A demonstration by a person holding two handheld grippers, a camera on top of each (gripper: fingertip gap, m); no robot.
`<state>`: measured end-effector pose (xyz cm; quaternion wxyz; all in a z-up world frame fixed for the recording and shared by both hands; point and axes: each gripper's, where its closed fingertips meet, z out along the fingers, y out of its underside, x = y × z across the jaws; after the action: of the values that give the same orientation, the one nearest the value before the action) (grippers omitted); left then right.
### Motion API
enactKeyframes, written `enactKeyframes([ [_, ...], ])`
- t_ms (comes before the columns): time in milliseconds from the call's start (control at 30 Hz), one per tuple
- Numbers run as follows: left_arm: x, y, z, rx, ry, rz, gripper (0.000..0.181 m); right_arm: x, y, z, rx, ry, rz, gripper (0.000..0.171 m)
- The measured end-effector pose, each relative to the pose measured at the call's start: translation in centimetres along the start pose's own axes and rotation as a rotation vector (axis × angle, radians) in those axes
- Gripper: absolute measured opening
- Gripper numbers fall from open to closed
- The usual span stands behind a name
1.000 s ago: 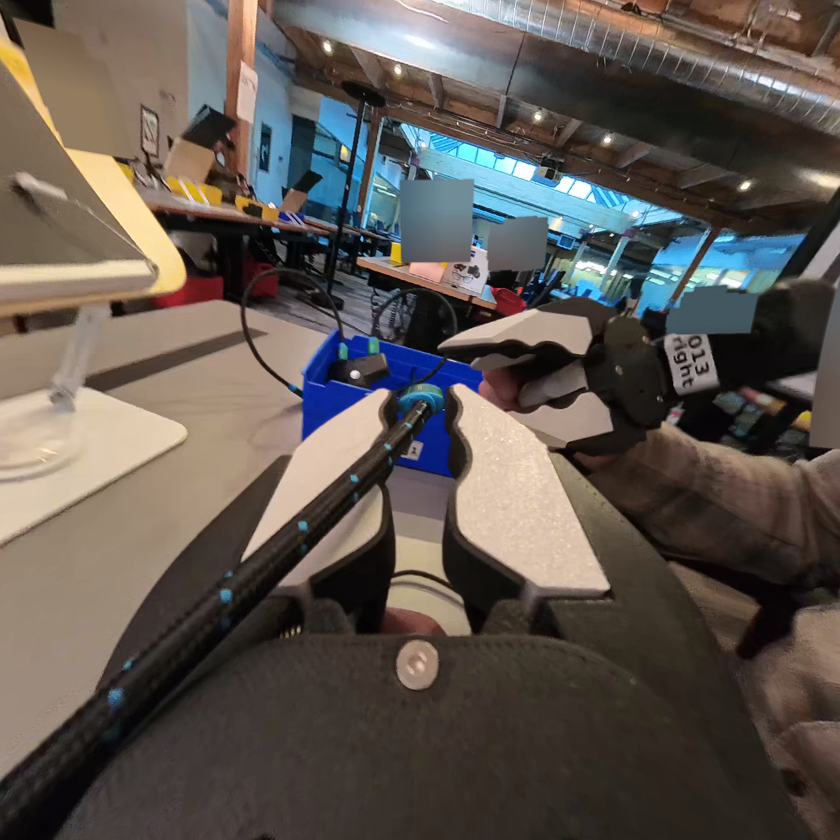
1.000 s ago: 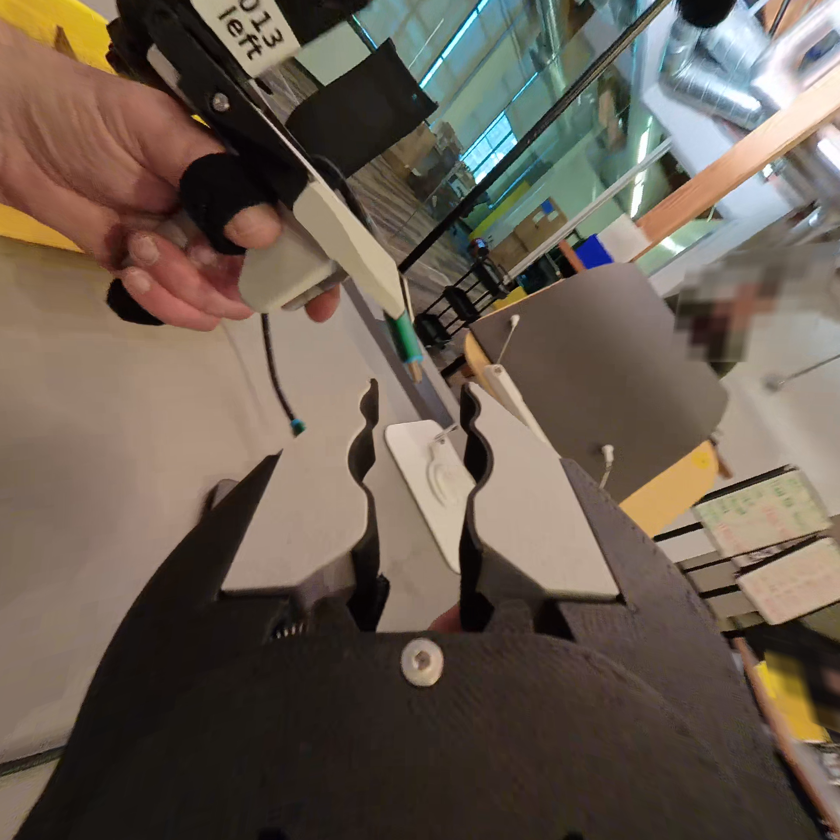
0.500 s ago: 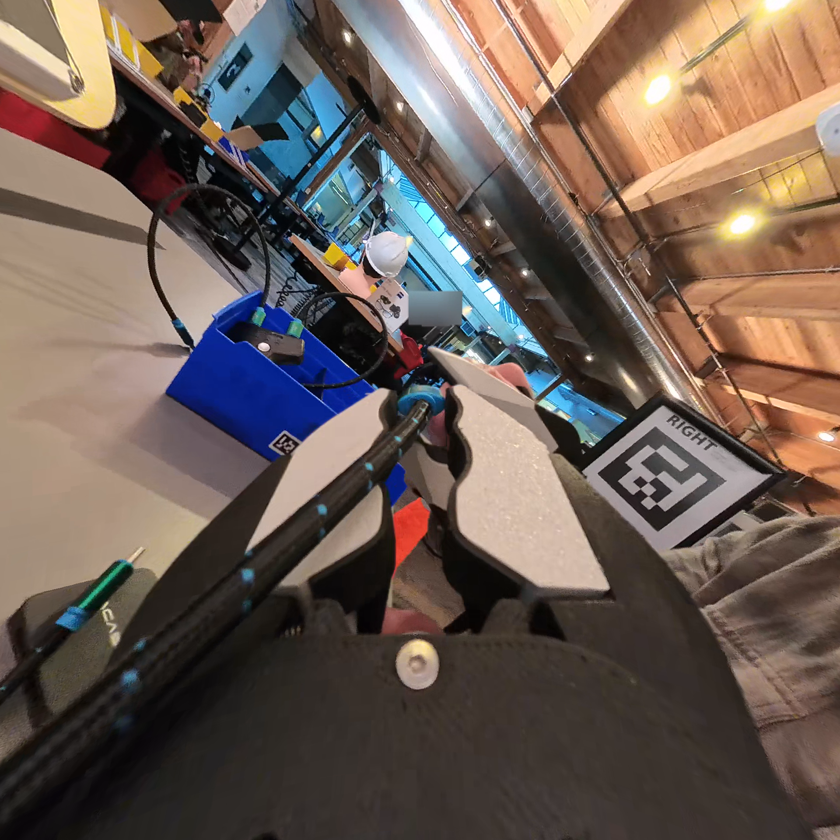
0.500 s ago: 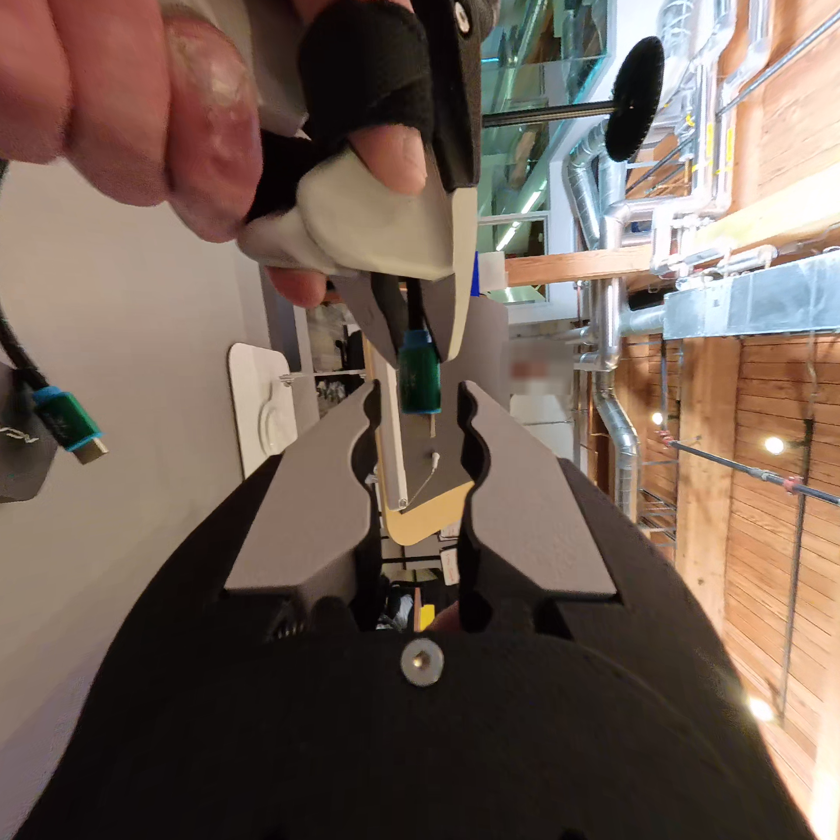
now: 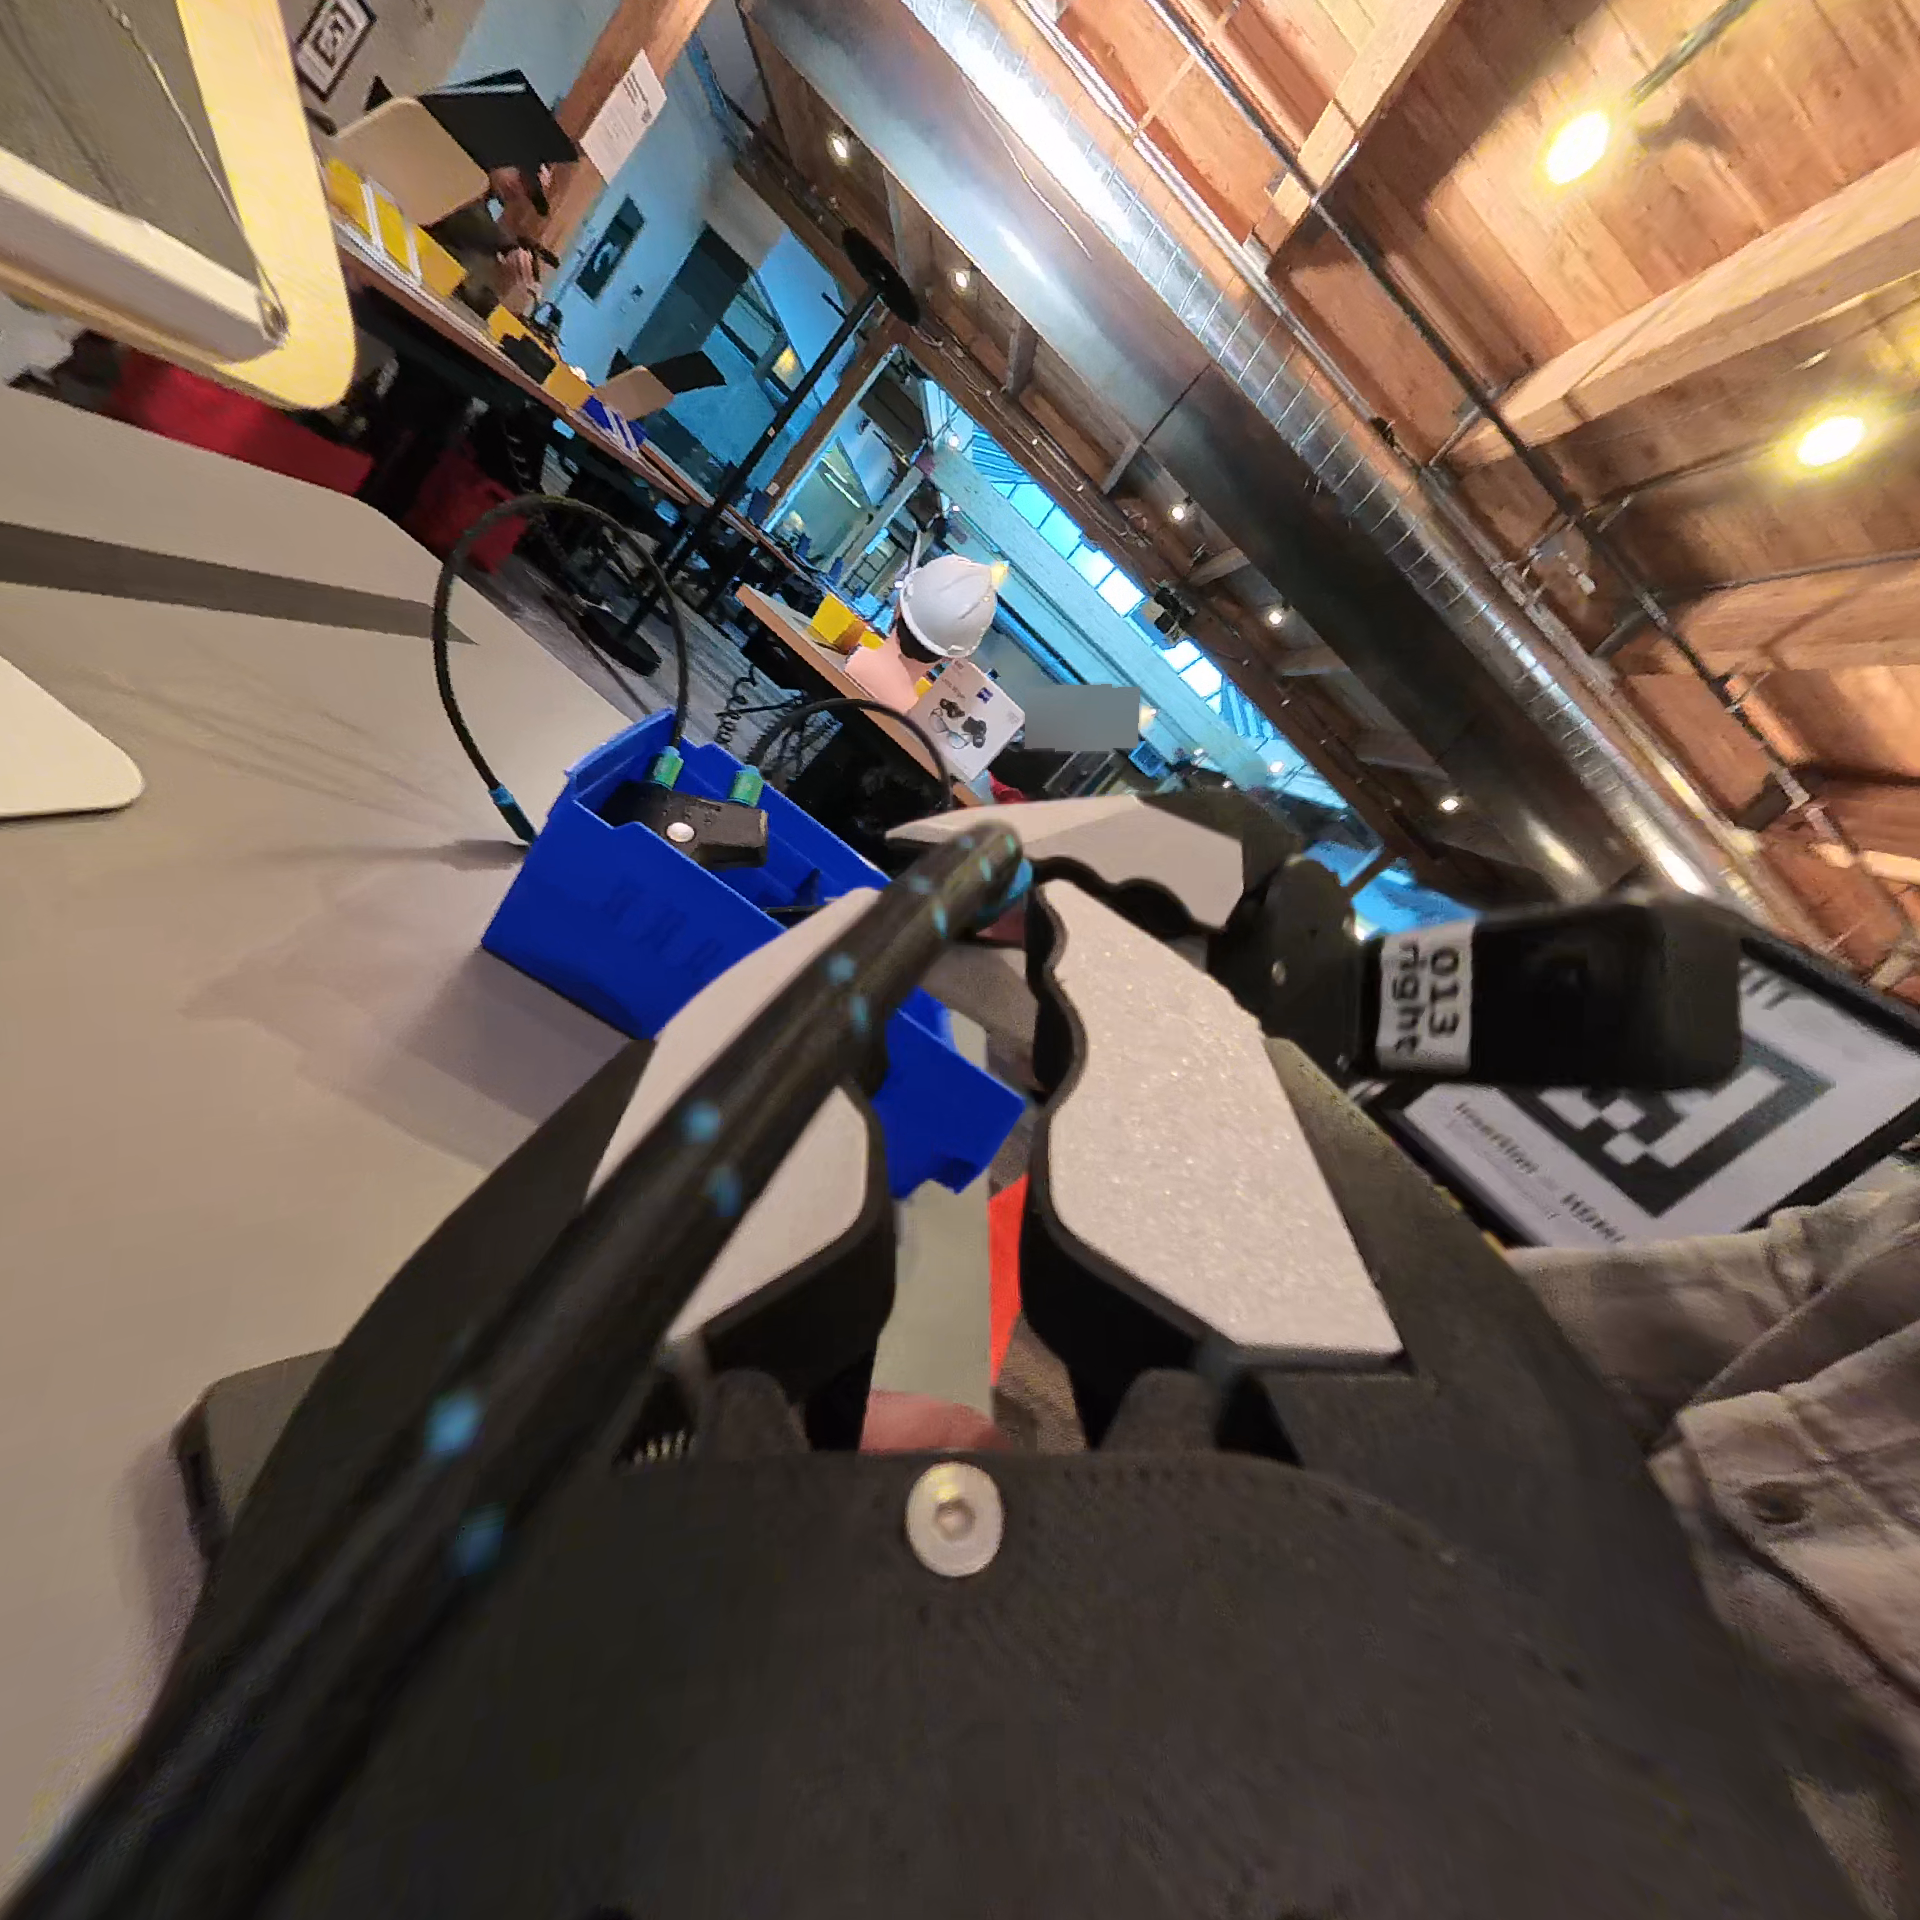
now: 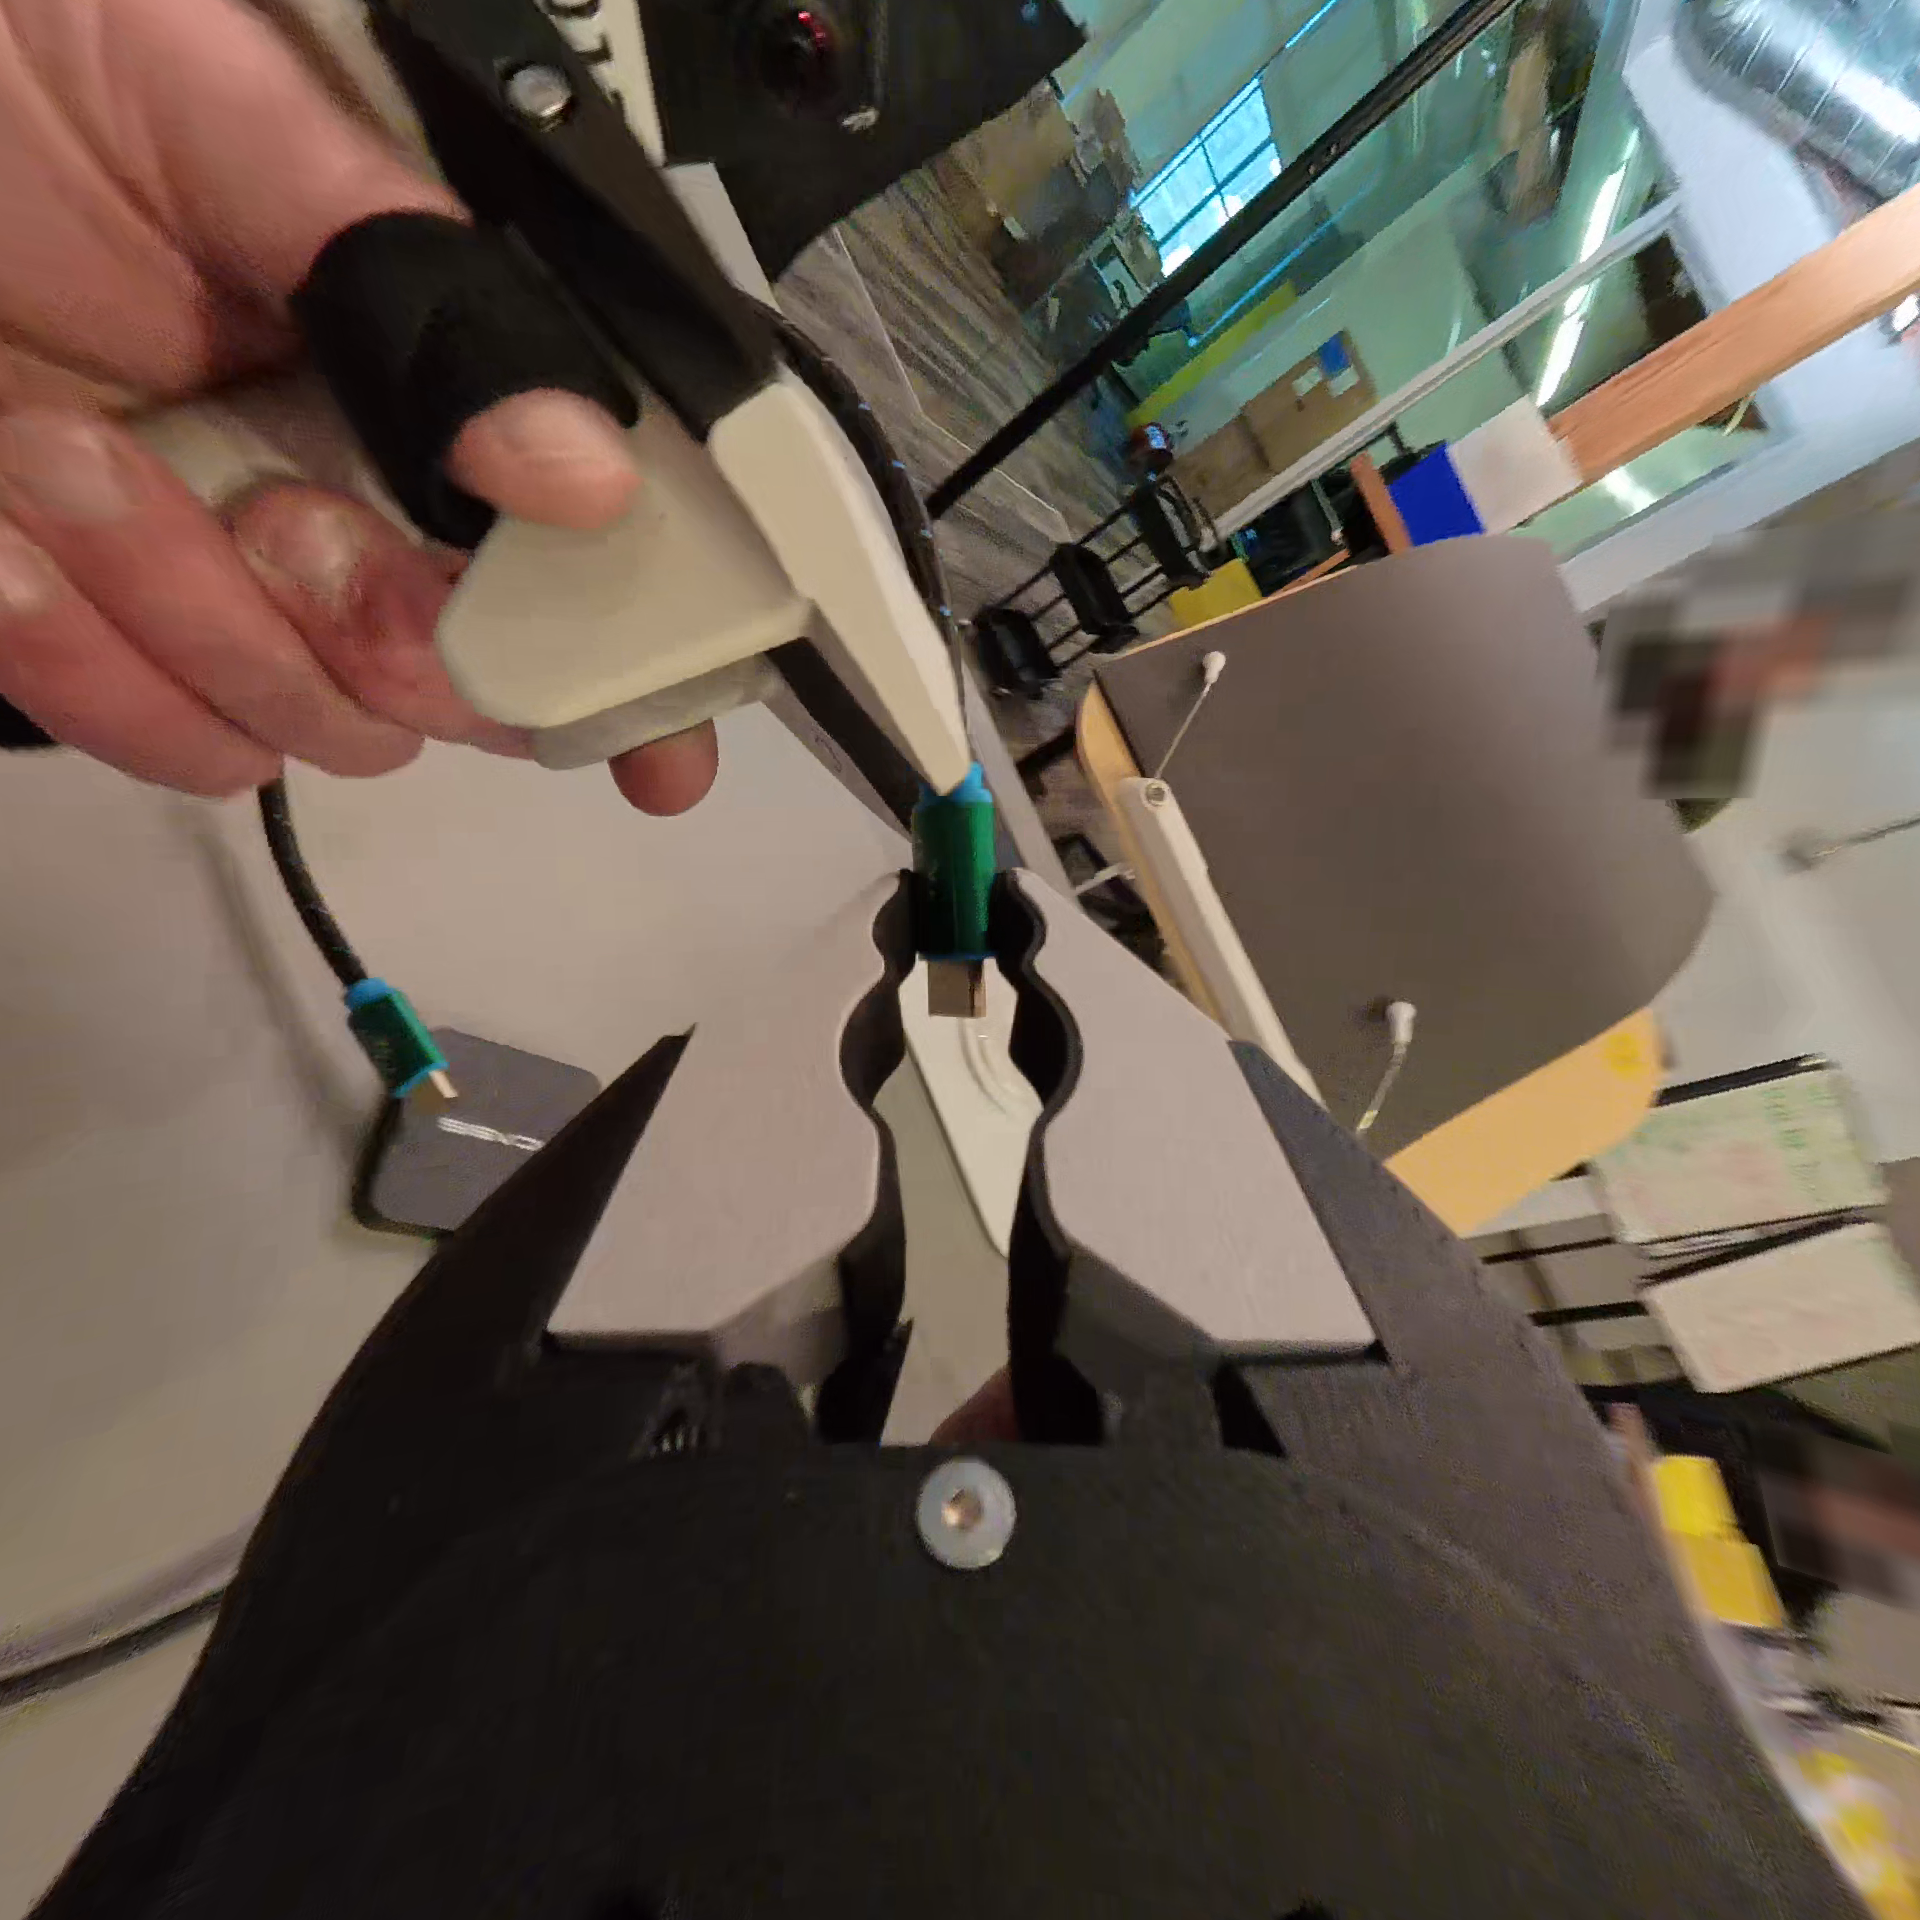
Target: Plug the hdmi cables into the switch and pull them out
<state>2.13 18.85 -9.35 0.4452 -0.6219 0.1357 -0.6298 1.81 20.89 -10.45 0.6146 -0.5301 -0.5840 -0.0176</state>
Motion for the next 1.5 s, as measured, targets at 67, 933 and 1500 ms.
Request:
enactKeyframes([
  [67,0.0,0.0,0.0,-0.011,-0.024,0.071,0.027,-0.1,0.1,-0.1,0.011,-0.057,0.1,0.012],
  [933,2.3,-5.6,-5.3,-0.36,-0.528,1.298,0.042,0.1,5.7,0.8,-0.125,-0.518,0.544,0.01],
  [1500,-12.9,-7.0,-3.5,-0.747,-0.522,1.766,0.062,1.2,2.1,-0.2,0.088,-0.68,0.684,0.009],
])
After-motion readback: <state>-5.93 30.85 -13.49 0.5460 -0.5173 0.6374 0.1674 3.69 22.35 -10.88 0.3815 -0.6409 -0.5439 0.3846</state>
